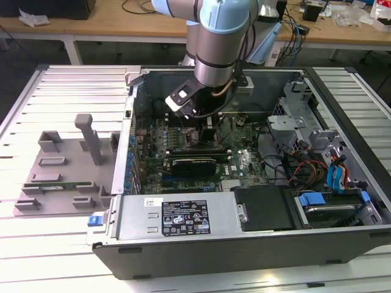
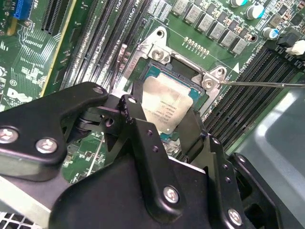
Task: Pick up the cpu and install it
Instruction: 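Place the cpu into insertion slot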
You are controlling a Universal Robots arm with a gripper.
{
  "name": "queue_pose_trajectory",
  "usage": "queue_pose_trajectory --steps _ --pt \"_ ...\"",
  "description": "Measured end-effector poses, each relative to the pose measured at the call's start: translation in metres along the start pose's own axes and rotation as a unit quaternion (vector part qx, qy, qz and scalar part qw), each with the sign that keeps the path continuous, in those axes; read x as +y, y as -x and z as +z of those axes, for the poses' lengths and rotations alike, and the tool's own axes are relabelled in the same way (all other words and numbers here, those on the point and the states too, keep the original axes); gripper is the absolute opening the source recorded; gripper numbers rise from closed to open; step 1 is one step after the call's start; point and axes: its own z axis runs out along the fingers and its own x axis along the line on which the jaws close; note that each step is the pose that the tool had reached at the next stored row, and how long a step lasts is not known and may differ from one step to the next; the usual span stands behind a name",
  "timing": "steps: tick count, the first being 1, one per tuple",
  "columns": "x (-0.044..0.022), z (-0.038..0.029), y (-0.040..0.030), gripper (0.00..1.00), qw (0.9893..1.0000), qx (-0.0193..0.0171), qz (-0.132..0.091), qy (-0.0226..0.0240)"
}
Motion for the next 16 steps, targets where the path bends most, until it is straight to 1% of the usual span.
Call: queue_pose_trajectory --steps 2,6,7,8,9,10,11,12,13,14,16 --pt "0.0001 0.0004 -0.0002 0.53 1.0000 0.0004 0.000 0.0002" --pt "0.0001 0.0002 0.0000 0.53 1.0000 0.0001 0.000 0.0002" --pt "0.0000 0.0002 -0.0001 0.55 1.0000 0.0003 0.000 0.0001" --pt "0.0000 0.0002 -0.0001 0.60 1.0000 0.0004 0.000 0.0001" --pt "0.0001 0.0002 -0.0001 0.60 1.0000 0.0004 0.000 0.0001" --pt "0.0000 0.0002 -0.0001 0.67 1.0000 0.0004 0.000 0.0001" --pt "0.0001 0.0002 -0.0001 0.67 1.0000 0.0005 0.000 0.0001" --pt "0.0001 0.0002 0.0000 0.67 1.0000 -0.0001 0.000 0.0001" --pt "0.0002 0.0002 0.0003 0.67 1.0000 -0.0036 0.000 0.0001" --pt "0.0004 0.0002 0.0005 0.67 1.0000 -0.0062 0.000 0.0000" --pt "0.0008 0.0002 0.0005 0.67 1.0000 -0.0071 0.000 0.0000"
